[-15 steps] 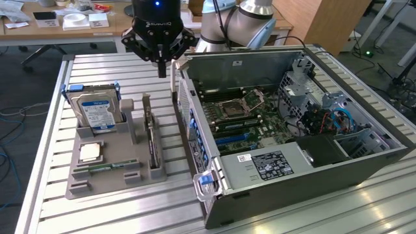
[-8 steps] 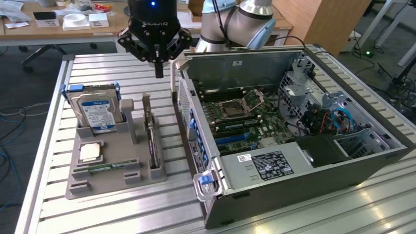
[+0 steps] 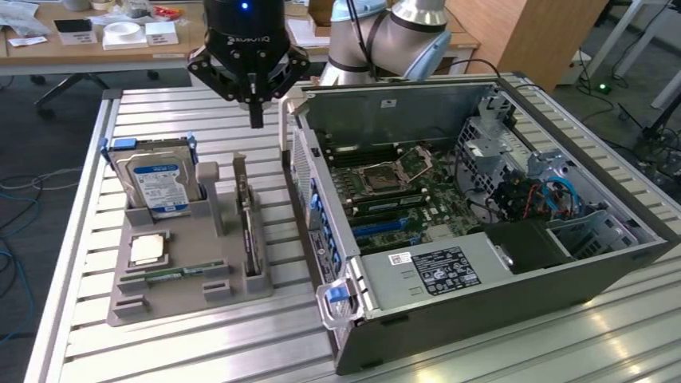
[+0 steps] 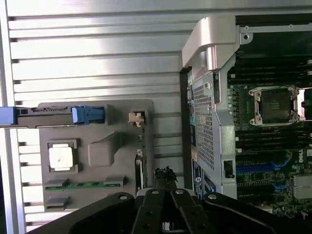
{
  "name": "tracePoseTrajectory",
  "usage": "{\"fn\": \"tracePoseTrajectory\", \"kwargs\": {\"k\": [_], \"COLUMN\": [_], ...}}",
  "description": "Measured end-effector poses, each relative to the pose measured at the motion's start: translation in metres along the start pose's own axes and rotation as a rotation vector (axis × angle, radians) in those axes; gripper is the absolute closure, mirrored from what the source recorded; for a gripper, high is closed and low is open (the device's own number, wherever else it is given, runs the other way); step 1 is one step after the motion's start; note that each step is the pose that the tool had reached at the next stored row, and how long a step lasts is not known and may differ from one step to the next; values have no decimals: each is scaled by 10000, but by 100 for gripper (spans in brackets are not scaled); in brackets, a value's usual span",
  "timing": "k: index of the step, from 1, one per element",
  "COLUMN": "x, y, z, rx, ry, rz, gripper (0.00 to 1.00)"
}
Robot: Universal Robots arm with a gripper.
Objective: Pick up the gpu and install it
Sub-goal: 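Reach for the gpu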
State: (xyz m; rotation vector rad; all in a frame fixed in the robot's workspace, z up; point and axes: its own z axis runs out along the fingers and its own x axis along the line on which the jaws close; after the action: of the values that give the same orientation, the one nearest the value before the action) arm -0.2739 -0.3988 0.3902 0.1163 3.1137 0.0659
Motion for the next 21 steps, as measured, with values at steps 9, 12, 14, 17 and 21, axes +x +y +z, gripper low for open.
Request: {"fn": "tracePoseTrajectory", "kwargs": {"k": [9,12,14,17,21], "x": [4,21,41,69,72], "y": [0,-1,-3,-5,-5], "z": [0,0,1,1,1], "rx": [0,0,0,0,-1], "ry": [0,0,0,0,0], "rz": [1,4,2,2,0], "gripper": [89,89,89,89,89]}}
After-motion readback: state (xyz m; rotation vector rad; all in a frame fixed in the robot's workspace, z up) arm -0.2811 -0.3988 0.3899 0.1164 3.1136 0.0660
